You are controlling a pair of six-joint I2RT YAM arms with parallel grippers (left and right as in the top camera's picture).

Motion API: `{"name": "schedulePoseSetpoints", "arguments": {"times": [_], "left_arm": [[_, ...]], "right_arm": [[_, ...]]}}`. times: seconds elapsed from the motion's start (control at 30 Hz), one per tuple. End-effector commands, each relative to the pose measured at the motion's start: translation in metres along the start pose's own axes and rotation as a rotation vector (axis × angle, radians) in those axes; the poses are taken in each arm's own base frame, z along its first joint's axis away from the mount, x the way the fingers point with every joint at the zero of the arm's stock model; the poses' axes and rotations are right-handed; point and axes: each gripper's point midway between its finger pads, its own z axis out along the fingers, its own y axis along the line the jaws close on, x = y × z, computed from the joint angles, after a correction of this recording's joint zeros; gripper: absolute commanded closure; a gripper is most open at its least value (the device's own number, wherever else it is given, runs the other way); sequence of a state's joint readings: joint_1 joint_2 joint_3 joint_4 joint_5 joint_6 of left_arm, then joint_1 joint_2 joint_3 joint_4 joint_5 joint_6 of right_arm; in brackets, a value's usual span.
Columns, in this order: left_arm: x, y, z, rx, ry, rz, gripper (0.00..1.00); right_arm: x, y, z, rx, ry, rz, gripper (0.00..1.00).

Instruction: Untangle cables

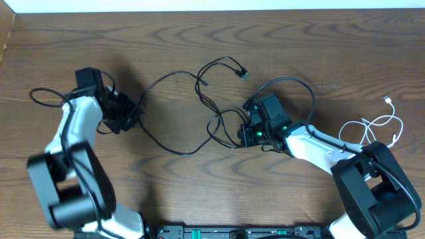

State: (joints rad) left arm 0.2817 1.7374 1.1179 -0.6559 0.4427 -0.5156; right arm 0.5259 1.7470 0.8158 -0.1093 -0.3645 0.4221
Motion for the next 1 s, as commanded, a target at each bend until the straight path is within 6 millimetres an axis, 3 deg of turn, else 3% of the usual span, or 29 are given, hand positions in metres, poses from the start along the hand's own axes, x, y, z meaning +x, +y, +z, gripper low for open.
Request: {"name": "schedulePoseSetpoints", "arguments": {"times": [0.0,0.13,0.4,0.47,0.53,0.8,0.97], "left_arm": [[0.015,-0.02,-0.028,0.041,-0.03,0.084,0.62],[0.046,-0.03,-0.032,0.03,0.034,0.108,0.62],[0.136,-0.033,-0.003,-0.103,0.244,0.042,0.57],[0.157,-0.032,0.005,-0.139,0.274,0.015,0.48],[0.171,-0.034,0.011,-0.169,0.278,-0.011,0.45],[0.209,-0.067,0.036,-0.104,0.256,-0.004,0.44],[0.218,-0.067,0.043,-0.158,0.174,-0.107,0.44]], "right_arm": [[-0.001,0.006,-0.004,-0.049,0.006,-0.004,0.99],[-0.002,0.008,-0.005,-0.065,0.006,-0.026,0.99],[-0.013,0.008,-0.006,-0.069,-0.036,-0.047,0.99],[-0.013,0.006,-0.006,-0.059,-0.04,-0.049,0.99],[-0.013,0.006,-0.006,-0.059,-0.04,-0.047,0.99],[-0.011,0.01,-0.005,-0.069,-0.032,-0.047,0.99],[-0.011,0.01,-0.005,-0.069,-0.032,-0.049,0.99]]}}
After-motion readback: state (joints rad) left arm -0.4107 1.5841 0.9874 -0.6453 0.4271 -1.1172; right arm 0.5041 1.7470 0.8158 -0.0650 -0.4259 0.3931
